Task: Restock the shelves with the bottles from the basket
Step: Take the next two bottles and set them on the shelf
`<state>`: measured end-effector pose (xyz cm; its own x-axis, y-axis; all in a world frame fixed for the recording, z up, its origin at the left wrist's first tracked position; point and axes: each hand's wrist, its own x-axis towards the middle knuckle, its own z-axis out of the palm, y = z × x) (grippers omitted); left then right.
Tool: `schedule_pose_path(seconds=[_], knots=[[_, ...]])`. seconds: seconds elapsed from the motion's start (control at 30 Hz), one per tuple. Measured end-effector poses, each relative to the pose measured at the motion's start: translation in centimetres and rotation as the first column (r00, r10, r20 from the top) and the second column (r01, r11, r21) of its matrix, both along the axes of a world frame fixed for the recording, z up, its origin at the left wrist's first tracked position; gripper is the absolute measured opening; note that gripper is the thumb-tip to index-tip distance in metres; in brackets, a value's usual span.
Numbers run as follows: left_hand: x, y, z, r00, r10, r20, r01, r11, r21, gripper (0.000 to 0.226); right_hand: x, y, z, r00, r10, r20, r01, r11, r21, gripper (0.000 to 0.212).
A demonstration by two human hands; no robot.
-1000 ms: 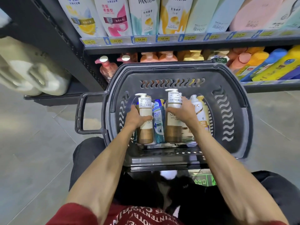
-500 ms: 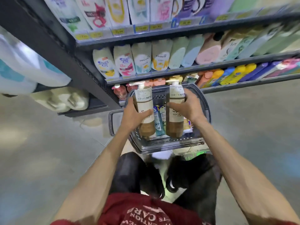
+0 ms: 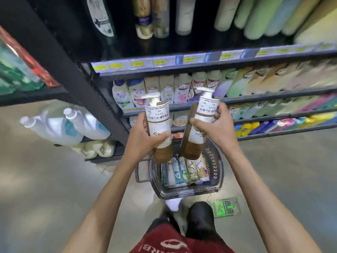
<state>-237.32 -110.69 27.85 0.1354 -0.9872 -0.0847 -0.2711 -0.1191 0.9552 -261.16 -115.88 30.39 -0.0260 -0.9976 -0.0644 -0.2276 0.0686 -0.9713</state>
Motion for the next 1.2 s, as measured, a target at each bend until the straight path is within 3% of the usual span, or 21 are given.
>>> schedule_pose_path(seconds=[0.3, 0.6, 0.8, 1.2], knots=[[0.5, -2.4, 7.8, 0.997, 0.07, 0.008, -0.069, 0.989, -0.133, 0.093, 0.7, -2.6, 7.6, 0.988, 0.123, 0.098, -0.113, 0.988, -0.106, 0.059], [0.6, -4.9, 13.3, 0.978, 0.205, 0.039, -0.187, 0.943, -0.274, 0.075, 1.6, -7.8, 13.3, 0.951, 0.281, 0.129, -0.244, 0.938, -0.247, 0.06], [2.1, -5.9, 17.3, 0.958, 0.283, 0.049, -0.242, 0.887, -0.393, 0.076, 3.1, -10.1, 18.4, 0.916, 0.376, 0.14, -0.305, 0.88, -0.363, 0.062], [8.5, -8.0, 25.3, 0.962, 0.259, 0.086, -0.182, 0.845, -0.504, 0.074, 9.5, -12.3, 27.4, 0.903, 0.345, 0.256, -0.18, 0.845, -0.503, 0.063]])
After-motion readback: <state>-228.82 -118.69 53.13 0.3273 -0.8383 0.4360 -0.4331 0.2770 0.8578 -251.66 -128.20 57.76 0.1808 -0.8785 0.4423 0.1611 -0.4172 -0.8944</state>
